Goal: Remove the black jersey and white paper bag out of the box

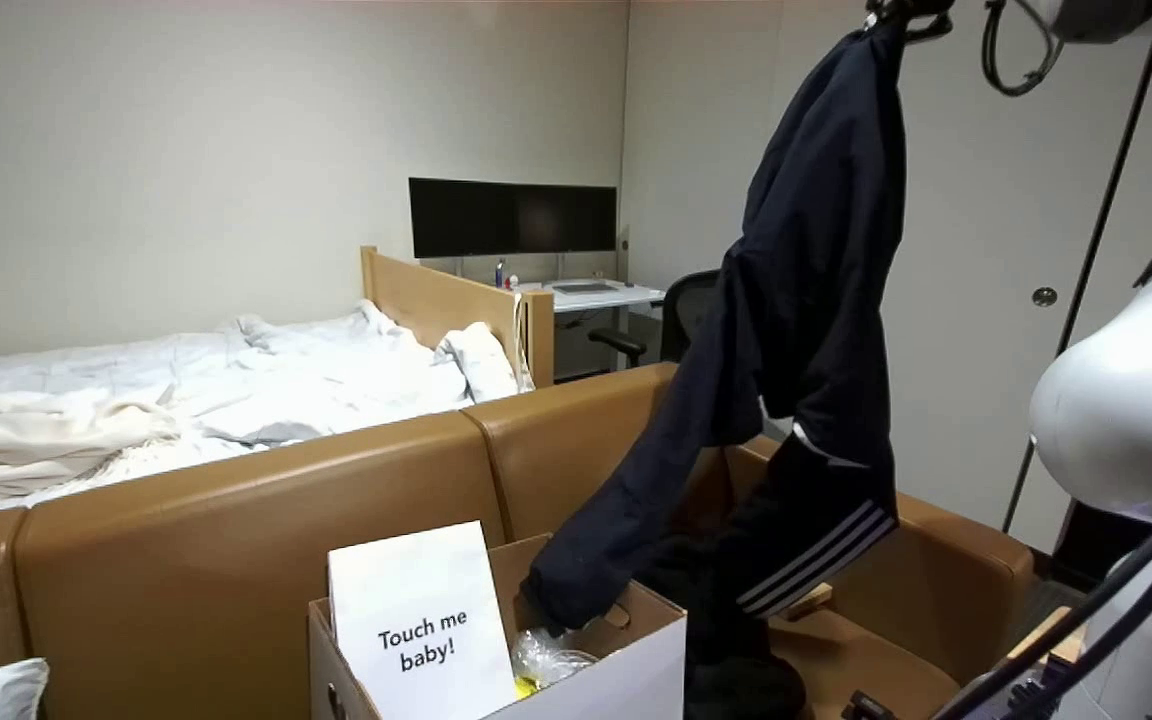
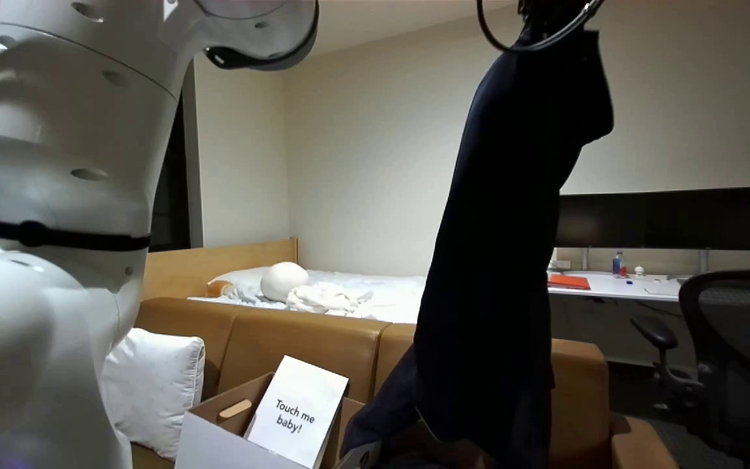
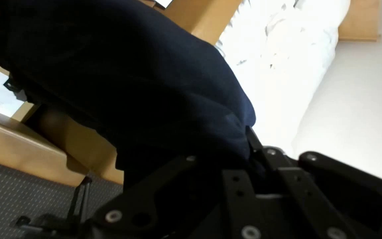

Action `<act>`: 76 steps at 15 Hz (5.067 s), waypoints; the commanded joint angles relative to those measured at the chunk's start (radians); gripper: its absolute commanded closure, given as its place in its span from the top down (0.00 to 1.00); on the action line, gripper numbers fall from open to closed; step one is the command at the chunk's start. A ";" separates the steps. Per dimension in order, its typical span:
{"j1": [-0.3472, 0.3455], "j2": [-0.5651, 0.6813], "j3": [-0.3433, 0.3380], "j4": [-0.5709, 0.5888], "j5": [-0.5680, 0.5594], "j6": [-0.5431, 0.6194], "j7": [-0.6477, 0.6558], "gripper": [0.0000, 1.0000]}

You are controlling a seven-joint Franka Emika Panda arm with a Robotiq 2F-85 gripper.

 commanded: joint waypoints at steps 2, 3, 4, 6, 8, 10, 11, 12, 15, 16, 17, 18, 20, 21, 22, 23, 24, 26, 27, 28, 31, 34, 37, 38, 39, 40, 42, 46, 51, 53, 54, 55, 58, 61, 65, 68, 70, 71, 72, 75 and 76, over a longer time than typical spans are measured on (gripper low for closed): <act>-0.176 0.085 -0.057 0.185 0.172 0.005 0.169 0.03; -0.215 0.100 -0.065 0.210 0.208 0.018 0.197 0.03; -0.247 0.111 -0.065 0.241 0.256 0.043 0.233 0.03; -0.262 0.066 0.012 0.164 0.162 0.035 0.166 0.11; -0.286 0.079 0.016 0.190 0.171 0.039 0.177 0.11; -0.285 0.089 0.025 0.212 0.162 0.084 0.180 0.03; -0.281 0.121 -0.024 0.260 0.241 0.105 0.237 0.03; -0.296 0.138 -0.014 0.284 0.259 0.121 0.278 0.03; -0.280 0.144 -0.001 0.250 0.260 0.070 0.290 0.03; -0.300 0.115 0.087 0.193 0.210 0.080 0.288 0.03; -0.293 0.123 0.105 0.186 0.218 0.095 0.305 0.03; -0.237 0.112 0.054 0.135 0.232 0.127 0.281 0.03; -0.172 0.092 0.050 0.038 0.175 0.214 0.202 0.03; -0.131 0.080 0.043 -0.021 0.134 0.252 0.164 0.03; -0.100 0.074 0.035 -0.062 0.085 0.275 0.130 0.03; -0.064 0.065 0.027 -0.110 0.025 0.309 0.072 0.03; -0.026 0.059 0.022 -0.158 -0.039 0.338 0.026 0.03; 0.041 0.045 0.013 -0.258 -0.151 0.396 -0.048 0.03; 0.071 0.037 0.009 -0.307 -0.220 0.382 -0.056 0.03; 0.099 0.026 0.009 -0.356 -0.284 0.345 -0.052 0.03; 0.164 -0.017 0.017 -0.512 -0.421 0.289 -0.066 0.03; 0.212 -0.096 0.017 -0.670 -0.579 0.209 -0.116 0.03; 0.200 -0.019 0.020 -0.586 -0.562 0.173 -0.106 0.11; 0.200 -0.036 0.017 -0.601 -0.568 0.162 -0.111 0.11; 0.200 -0.049 0.014 -0.608 -0.569 0.160 -0.113 0.11; 0.207 -0.067 0.016 -0.635 -0.564 0.195 -0.111 0.03; 0.222 0.016 0.032 -0.622 -0.479 0.268 -0.032 0.03; 0.236 0.185 0.068 -0.618 -0.363 0.487 0.060 0.03; 0.290 0.433 0.120 -0.633 -0.424 0.859 0.148 0.03; 0.301 0.495 0.156 -0.676 -0.467 0.815 0.132 0.04; 0.318 0.516 0.164 -0.702 -0.496 0.816 0.129 0.03; 0.321 0.544 0.176 -0.694 -0.517 0.781 0.129 0.03; 0.346 0.621 0.178 -0.648 -0.585 0.658 0.175 0.36; 0.350 0.594 0.169 -0.645 -0.573 0.637 0.197 0.48; 0.325 0.477 0.183 -0.689 -0.507 0.713 0.151 0.74; 0.325 0.371 0.176 -0.726 -0.503 0.678 0.159 0.93; 0.314 0.328 0.175 -0.725 -0.511 0.572 0.160 1.00; 0.308 0.299 0.171 -0.732 -0.510 0.530 0.150 1.00; 0.297 0.264 0.166 -0.733 -0.517 0.452 0.134 1.00; 0.290 0.135 0.128 -0.772 -0.563 0.340 0.077 1.00; 0.289 0.098 0.116 -0.777 -0.586 0.312 0.045 1.00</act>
